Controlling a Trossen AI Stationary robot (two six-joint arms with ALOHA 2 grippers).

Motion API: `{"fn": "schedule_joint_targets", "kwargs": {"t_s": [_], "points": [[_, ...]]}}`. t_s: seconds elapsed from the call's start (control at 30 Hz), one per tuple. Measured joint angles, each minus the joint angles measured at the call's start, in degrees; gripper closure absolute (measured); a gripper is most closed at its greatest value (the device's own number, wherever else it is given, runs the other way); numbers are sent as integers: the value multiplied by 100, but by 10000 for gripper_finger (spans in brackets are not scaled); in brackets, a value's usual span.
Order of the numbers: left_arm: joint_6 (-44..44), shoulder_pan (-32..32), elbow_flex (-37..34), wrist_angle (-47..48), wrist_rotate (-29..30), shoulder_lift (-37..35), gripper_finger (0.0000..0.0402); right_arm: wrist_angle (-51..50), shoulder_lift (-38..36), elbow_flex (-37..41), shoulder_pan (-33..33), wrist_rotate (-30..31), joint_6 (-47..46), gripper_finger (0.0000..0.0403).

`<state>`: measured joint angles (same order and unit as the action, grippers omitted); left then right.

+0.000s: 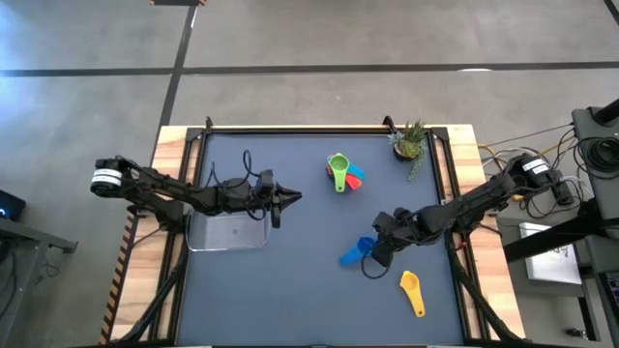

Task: Nest measuring cups in basket
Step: Stack the blue measuring cup on top of the green measuring cup

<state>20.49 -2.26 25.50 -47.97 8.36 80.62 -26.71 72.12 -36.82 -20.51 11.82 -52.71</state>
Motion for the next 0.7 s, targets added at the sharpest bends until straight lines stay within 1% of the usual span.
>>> {"fn": "schedule_joint_targets", "kwargs": {"t_s": [0.47, 0.57, 0.7], "points": [[0, -2, 0, 7, 1, 0, 384, 157, 43, 64, 15, 20, 100, 187], [15, 0, 0, 5, 2, 0, 384, 141, 143, 72, 15, 20, 203, 201], [17, 0, 0, 7, 2, 0, 384, 154, 283, 72, 43, 21, 432, 237]]}}
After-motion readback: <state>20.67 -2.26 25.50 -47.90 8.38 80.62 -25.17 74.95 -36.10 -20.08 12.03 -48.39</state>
